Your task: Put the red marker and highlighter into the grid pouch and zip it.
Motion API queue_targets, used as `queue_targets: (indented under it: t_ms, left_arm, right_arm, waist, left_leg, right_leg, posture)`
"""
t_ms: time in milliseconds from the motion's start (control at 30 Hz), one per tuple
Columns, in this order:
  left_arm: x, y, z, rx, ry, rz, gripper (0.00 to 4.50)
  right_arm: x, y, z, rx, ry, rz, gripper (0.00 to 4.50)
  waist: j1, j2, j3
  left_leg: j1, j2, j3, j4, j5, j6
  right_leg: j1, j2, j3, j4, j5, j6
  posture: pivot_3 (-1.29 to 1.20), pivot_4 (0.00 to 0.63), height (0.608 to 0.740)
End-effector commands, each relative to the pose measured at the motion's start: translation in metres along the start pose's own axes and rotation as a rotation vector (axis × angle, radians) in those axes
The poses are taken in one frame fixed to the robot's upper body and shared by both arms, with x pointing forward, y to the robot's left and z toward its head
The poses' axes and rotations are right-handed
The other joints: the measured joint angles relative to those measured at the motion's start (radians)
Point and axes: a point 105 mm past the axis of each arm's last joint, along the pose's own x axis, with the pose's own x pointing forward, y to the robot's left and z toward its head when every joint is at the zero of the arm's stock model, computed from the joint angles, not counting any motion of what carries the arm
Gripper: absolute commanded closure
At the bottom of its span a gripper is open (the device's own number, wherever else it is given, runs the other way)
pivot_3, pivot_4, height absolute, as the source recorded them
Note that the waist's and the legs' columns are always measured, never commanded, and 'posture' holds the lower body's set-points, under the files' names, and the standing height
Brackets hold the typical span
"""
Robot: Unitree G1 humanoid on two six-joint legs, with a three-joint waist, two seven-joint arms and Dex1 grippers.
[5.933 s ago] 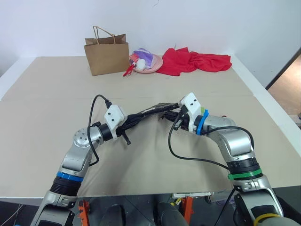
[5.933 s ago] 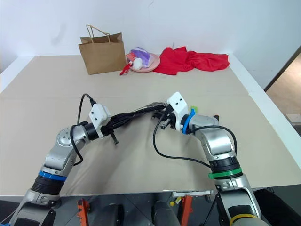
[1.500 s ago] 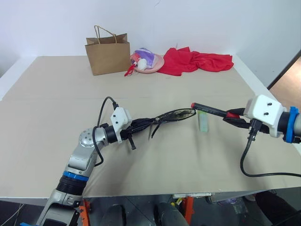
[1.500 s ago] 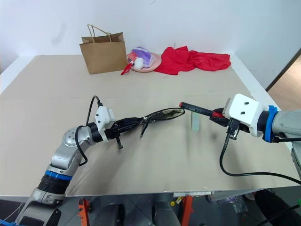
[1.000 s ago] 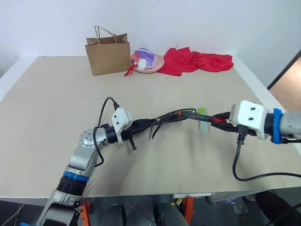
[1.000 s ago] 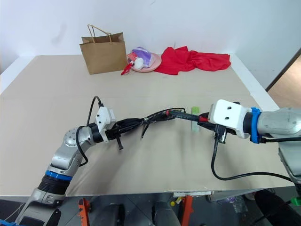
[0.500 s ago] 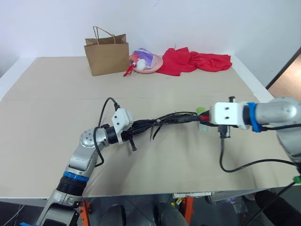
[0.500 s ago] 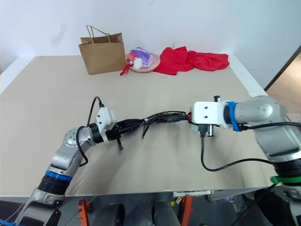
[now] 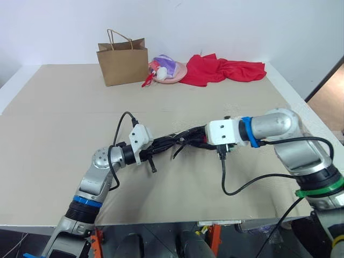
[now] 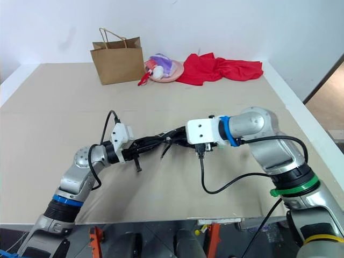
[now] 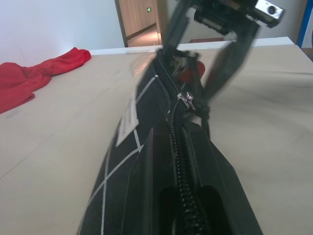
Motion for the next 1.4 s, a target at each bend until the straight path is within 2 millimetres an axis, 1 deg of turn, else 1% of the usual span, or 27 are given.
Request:
queue_targets:
  t_ms: [33, 100, 167, 233, 300, 333, 367, 433, 467, 533, 567, 633, 667, 800, 867, 933, 1000, 1100, 1233, 1400]
  left_arm:
    - [0.001, 0.000, 0.014, 0.043, -0.044, -0.004, 4.50]
    - [0.001, 0.000, 0.014, 0.041, -0.045, -0.004, 4.50]
    - [0.002, -0.001, 0.014, 0.039, -0.046, -0.004, 4.50]
    - [0.002, -0.001, 0.014, 0.037, -0.046, -0.005, 4.50]
    - [0.002, -0.001, 0.013, 0.036, -0.046, -0.005, 4.50]
    - [0.002, -0.002, 0.013, 0.036, -0.046, -0.005, 4.50]
    - [0.002, -0.002, 0.013, 0.035, -0.045, -0.005, 4.50]
    - [0.001, -0.002, 0.013, 0.034, -0.043, -0.004, 4.50]
    - [0.000, -0.002, 0.012, 0.034, -0.042, -0.003, 4.50]
    - [-0.001, -0.002, 0.012, 0.034, -0.039, -0.001, 4.50]
    - [-0.001, -0.002, 0.012, 0.034, -0.038, 0.001, 4.50]
    - [-0.002, -0.002, 0.012, 0.034, -0.036, 0.002, 4.50]
    - [-0.002, -0.002, 0.012, 0.034, -0.036, 0.003, 4.50]
    - [-0.003, -0.002, 0.011, 0.035, -0.034, 0.005, 4.50]
    - [-0.003, -0.003, 0.011, 0.035, -0.034, 0.006, 4.50]
    - [-0.003, -0.003, 0.011, 0.036, -0.034, 0.009, 4.50]
    - [-0.003, -0.003, 0.011, 0.036, -0.035, 0.011, 4.50]
    - [-0.003, -0.003, 0.011, 0.036, -0.037, 0.016, 4.50]
    - [-0.003, -0.003, 0.011, 0.036, -0.039, 0.020, 4.50]
    - [-0.002, -0.003, 0.011, 0.036, -0.041, 0.023, 4.50]
  right_arm:
    - [-0.016, -0.010, -0.005, 0.015, 0.017, -0.061, 0.40]
    - [-0.026, -0.013, -0.007, 0.056, 0.003, -0.089, 0.40]
    - [-0.041, -0.022, -0.007, 0.129, -0.034, -0.150, 0.40]
    - [-0.060, -0.029, -0.004, 0.243, -0.121, -0.209, 0.40]
    - [-0.077, -0.030, -0.009, 0.374, -0.197, -0.253, 0.40]
    - [-0.084, -0.030, -0.014, 0.431, -0.214, -0.280, 0.40]
    - [-0.091, -0.030, -0.027, 0.520, -0.214, -0.333, 0.40]
    - [-0.097, -0.026, -0.054, 0.679, -0.166, -0.435, 0.40]
    - [-0.096, -0.022, -0.067, 0.748, -0.120, -0.475, 0.40]
    - [-0.091, -0.012, -0.085, 0.867, -0.039, -0.519, 0.40]
    - [-0.088, -0.007, -0.093, 0.915, 0.000, -0.541, 0.40]
    - [-0.078, 0.005, -0.104, 1.024, 0.047, -0.567, 0.40]
    - [-0.072, 0.010, -0.106, 1.065, 0.063, -0.574, 0.40]
    - [-0.036, 0.033, -0.100, 1.181, 0.098, -0.541, 0.40]
    - [-0.023, 0.039, -0.095, 1.214, 0.106, -0.532, 0.40]
    - [-0.012, 0.042, -0.096, 1.248, 0.131, -0.545, 0.40]
    - [-0.007, 0.044, -0.097, 1.269, 0.149, -0.555, 0.40]
    - [-0.002, 0.048, -0.104, 1.276, 0.201, -0.581, 0.40]
    - [-0.003, 0.048, -0.117, 1.285, 0.245, -0.621, 0.40]
    - [-0.004, 0.037, -0.125, 1.334, 0.241, -0.692, 0.40]
  waist:
    - [0.000, 0.000, 0.000]
    - [0.001, 0.000, 0.000]
    - [0.001, 0.000, 0.000]
    - [0.001, 0.000, 0.000]
    - [0.001, 0.000, 0.000]
    - [0.001, 0.000, 0.000]
    - [0.001, 0.000, 0.000]
    - [0.001, 0.000, 0.000]
    - [0.001, 0.000, 0.000]
    - [-0.001, 0.000, 0.000]
    - [-0.003, 0.000, 0.000]
    - [-0.004, 0.000, 0.000]
    - [-0.004, 0.000, 0.000]
    - [-0.004, 0.001, -0.001]
    - [-0.004, 0.001, -0.001]
    - [-0.003, 0.001, -0.001]
    - [-0.003, 0.001, -0.001]
    - [-0.003, 0.000, -0.001]
    - [-0.003, 0.000, -0.001]
    - [-0.003, 0.000, -0.001]
  left_leg:
    - [0.000, 0.000, 0.000, 0.000, 0.000, 0.000]
    - [0.000, -0.001, 0.000, 0.000, 0.000, 0.000]
    - [-0.001, -0.001, 0.000, 0.000, 0.000, 0.000]
    - [-0.001, -0.001, 0.000, 0.000, 0.000, 0.000]
    - [0.000, -0.001, 0.000, 0.000, 0.000, 0.000]
    - [0.000, 0.000, -0.001, 0.000, 0.000, 0.000]
    - [0.000, 0.000, -0.002, 0.000, 0.000, 0.000]
    - [0.000, 0.000, -0.002, 0.000, 0.000, 0.000]
    - [0.000, -0.001, -0.002, 0.001, 0.000, 0.000]
    - [0.000, -0.001, -0.001, 0.001, 0.000, 0.000]
    - [0.000, -0.001, 0.000, 0.000, 0.000, 0.000]
    - [0.001, 0.000, 0.000, 0.000, 0.000, 0.000]
    - [0.001, 0.000, 0.000, 0.000, 0.000, 0.000]
    - [0.000, 0.001, 0.000, -0.001, 0.000, 0.000]
    - [0.000, 0.001, 0.000, 0.000, 0.000, 0.000]
    - [0.000, 0.000, 0.000, 0.000, 0.000, 0.000]
    - [0.000, 0.000, 0.000, 0.000, 0.000, 0.000]
    - [0.000, -0.001, 0.000, 0.000, 0.000, 0.000]
    - [0.000, -0.001, 0.000, 0.001, 0.000, 0.000]
    - [0.000, 0.000, 0.000, 0.001, 0.001, 0.000]
  right_leg:
    - [0.000, 0.000, 0.000, 0.000, 0.000, 0.000]
    - [0.000, -0.001, 0.000, 0.000, 0.000, 0.000]
    - [0.000, -0.001, 0.000, 0.000, 0.000, 0.000]
    - [0.000, -0.001, 0.000, 0.000, 0.000, 0.000]
    - [0.000, -0.001, 0.000, 0.000, 0.000, 0.000]
    - [0.001, 0.000, -0.001, 0.000, 0.000, 0.000]
    - [0.001, 0.000, -0.001, 0.000, 0.000, 0.000]
    - [0.002, 0.000, -0.002, 0.000, 0.000, 0.000]
    - [0.002, -0.001, -0.001, 0.000, 0.000, 0.000]
    - [0.002, -0.001, -0.001, 0.000, 0.000, 0.000]
    - [0.001, 0.000, 0.001, 0.000, 0.000, 0.000]
    - [0.001, 0.000, 0.002, 0.000, 0.000, 0.000]
    - [0.001, 0.001, 0.002, 0.001, 0.000, 0.001]
    - [0.000, 0.002, 0.001, 0.001, 0.000, 0.001]
    - [0.000, 0.002, 0.002, 0.001, 0.000, 0.001]
    - [0.000, 0.002, 0.002, 0.001, -0.001, 0.001]
    - [0.000, 0.001, 0.001, 0.001, -0.001, 0.002]
    - [0.000, 0.000, 0.002, 0.001, -0.001, 0.003]
    - [0.000, 0.000, 0.002, 0.001, -0.001, 0.005]
    - [0.001, 0.001, 0.002, 0.001, -0.001, 0.006]
  posture:
    - [0.00, 0.150, 0.740]
    - [0.00, 0.150, 0.740]
    - [0.00, 0.150, 0.740]
    - [0.00, 0.150, 0.740]
    - [0.00, 0.150, 0.740]
    - [0.00, 0.150, 0.740]
    - [0.00, 0.150, 0.740]
    - [0.00, 0.150, 0.740]
    - [0.00, 0.150, 0.740]
    - [0.00, 0.150, 0.740]
    - [0.00, 0.150, 0.740]
    - [0.00, 0.150, 0.740]
    - [0.00, 0.150, 0.740]
    - [0.00, 0.150, 0.740]
    - [0.00, 0.150, 0.740]
    - [0.00, 0.150, 0.740]
    - [0.00, 0.150, 0.740]
    - [0.00, 0.150, 0.740]
    - [0.00, 0.150, 0.740]
    - [0.00, 0.150, 0.740]
